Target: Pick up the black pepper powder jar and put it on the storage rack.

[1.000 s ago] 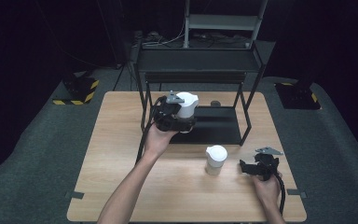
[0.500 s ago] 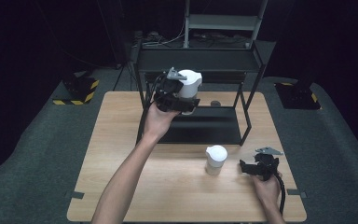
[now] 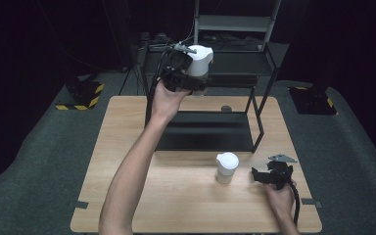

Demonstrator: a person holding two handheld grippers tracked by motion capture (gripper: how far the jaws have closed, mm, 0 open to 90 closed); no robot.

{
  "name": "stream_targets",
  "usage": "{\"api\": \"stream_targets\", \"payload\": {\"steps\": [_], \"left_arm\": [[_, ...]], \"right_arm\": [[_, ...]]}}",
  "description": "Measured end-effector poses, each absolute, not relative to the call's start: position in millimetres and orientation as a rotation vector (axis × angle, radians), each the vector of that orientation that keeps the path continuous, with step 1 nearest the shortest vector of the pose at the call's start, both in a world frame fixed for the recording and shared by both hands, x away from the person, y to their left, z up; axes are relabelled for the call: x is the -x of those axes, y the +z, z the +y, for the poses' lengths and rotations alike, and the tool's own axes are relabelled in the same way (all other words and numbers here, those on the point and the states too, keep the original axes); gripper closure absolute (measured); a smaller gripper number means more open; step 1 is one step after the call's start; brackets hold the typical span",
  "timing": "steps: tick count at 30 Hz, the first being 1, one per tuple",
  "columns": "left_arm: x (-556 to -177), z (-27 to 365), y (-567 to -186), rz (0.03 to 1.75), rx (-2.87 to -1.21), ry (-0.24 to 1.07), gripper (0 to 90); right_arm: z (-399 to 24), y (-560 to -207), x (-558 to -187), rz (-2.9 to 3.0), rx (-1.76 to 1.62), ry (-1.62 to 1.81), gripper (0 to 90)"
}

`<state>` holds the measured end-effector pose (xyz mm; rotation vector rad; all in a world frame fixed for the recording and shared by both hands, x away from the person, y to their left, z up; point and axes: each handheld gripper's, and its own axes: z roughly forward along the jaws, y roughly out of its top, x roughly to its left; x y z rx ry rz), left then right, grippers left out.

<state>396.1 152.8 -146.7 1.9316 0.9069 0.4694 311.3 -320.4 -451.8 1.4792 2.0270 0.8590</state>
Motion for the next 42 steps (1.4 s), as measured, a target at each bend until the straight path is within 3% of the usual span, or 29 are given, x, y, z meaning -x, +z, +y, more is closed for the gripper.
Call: {"api": "stream_targets", "payload": {"steps": [11, 33, 42], "left_arm": [[-412.7, 134.0, -123.8, 0.974, -1.926, 0.526, 31.0], [-450.1, 111.5, -116.3, 1.228, -1.856, 0.597, 31.0], [-457.4, 103.9, -119.3, 1.251, -1.868, 0.618, 30.9]], "right_arm": [[-320.4, -451.7, -311.4, 2.027, -1.48, 0.859, 0.7], [-320.5, -451.8, -311.4, 2.028, -1.479, 0.86, 0.7], [-320.8, -451.8, -311.4, 2.028, -1.479, 0.862, 0.8]]}}
